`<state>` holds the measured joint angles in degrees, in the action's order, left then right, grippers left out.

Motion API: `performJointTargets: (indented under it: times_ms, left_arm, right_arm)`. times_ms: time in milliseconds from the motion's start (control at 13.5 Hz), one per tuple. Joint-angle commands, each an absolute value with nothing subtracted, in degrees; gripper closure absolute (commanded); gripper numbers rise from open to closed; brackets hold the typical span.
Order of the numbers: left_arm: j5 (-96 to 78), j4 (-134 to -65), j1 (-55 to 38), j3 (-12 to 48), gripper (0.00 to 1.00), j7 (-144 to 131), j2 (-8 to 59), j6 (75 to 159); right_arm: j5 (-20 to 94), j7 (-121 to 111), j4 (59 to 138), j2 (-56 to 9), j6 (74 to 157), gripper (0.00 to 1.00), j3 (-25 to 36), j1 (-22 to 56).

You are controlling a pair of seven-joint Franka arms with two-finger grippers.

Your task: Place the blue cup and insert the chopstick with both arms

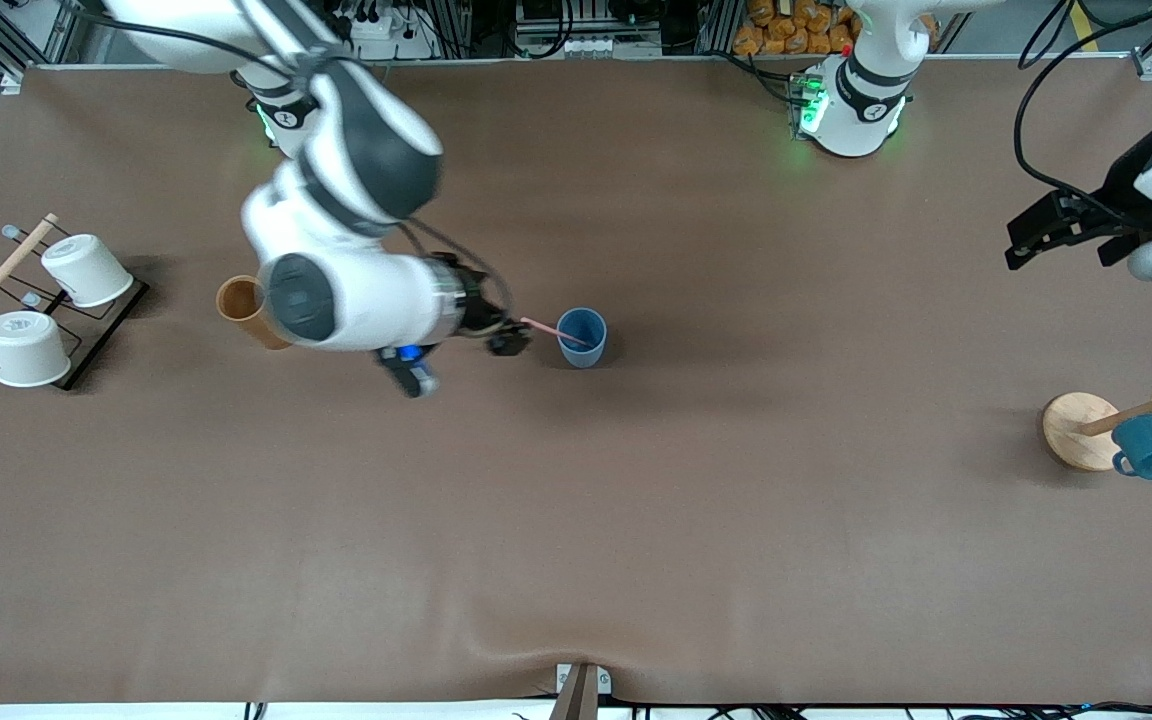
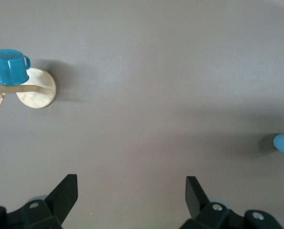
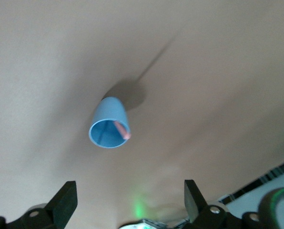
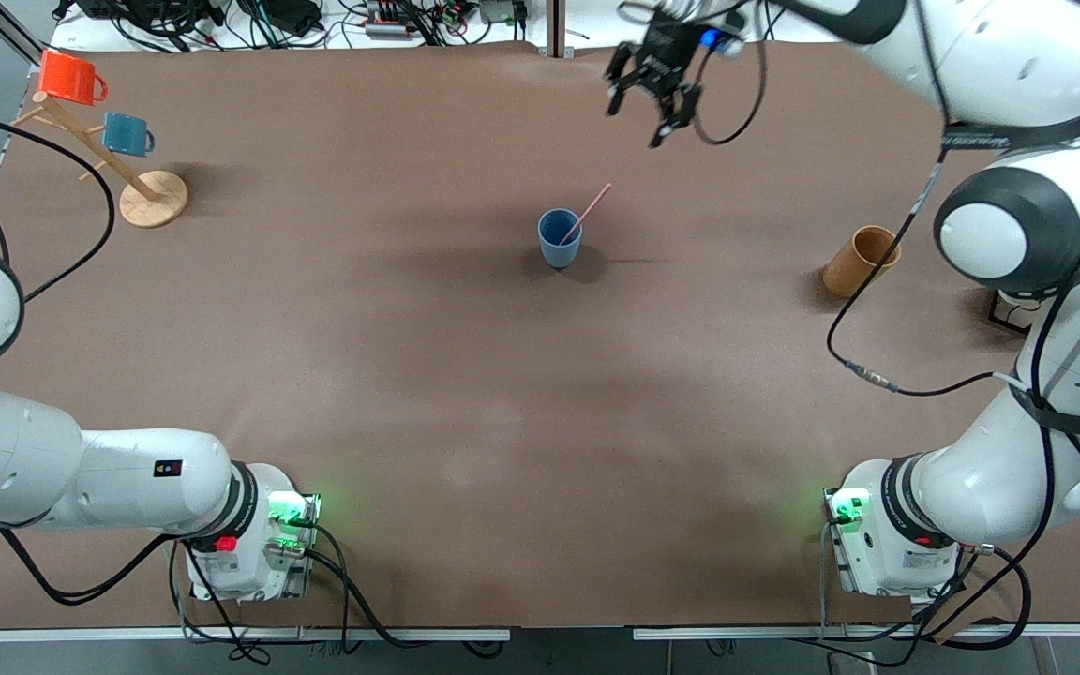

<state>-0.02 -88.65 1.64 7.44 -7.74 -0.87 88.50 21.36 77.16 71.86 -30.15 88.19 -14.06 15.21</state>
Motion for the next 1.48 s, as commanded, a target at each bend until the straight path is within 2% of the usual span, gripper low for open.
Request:
performJointTargets:
  times_ms: [0,444,815,1185,1407]
  left_arm:
    - [-0.97,-90.44,0.97,6.24,0.00,-6.86,-2.81,87.98]
    - [-0.79,-90.88,-0.08,6.24,0.00,-7.03,-3.78,88.59]
    - [-0.97,-90.79,0.00,6.59,0.00,-6.94,-3.08,89.65]
    - [-1.05,-90.70,0.00,6.94,0.00,-6.86,-3.34,89.65]
    - [-1.41,-90.70,0.26,6.94,0.00,-6.86,-3.78,89.65]
  right_arm:
    - [20.83,72.79,69.44,-29.01,80.88,0.00,-14.33,10.21]
    - [11.97,53.22,68.91,-23.30,76.91,0.00,-14.94,0.46]
    - [0.81,18.69,69.08,-19.87,73.83,0.00,-13.80,-6.76]
    - [1.23,-3.39,71.54,-16.62,74.27,0.00,-1.78,-6.07]
    - [1.32,-5.45,77.31,-11.54,75.84,0.00,0.61,-5.80]
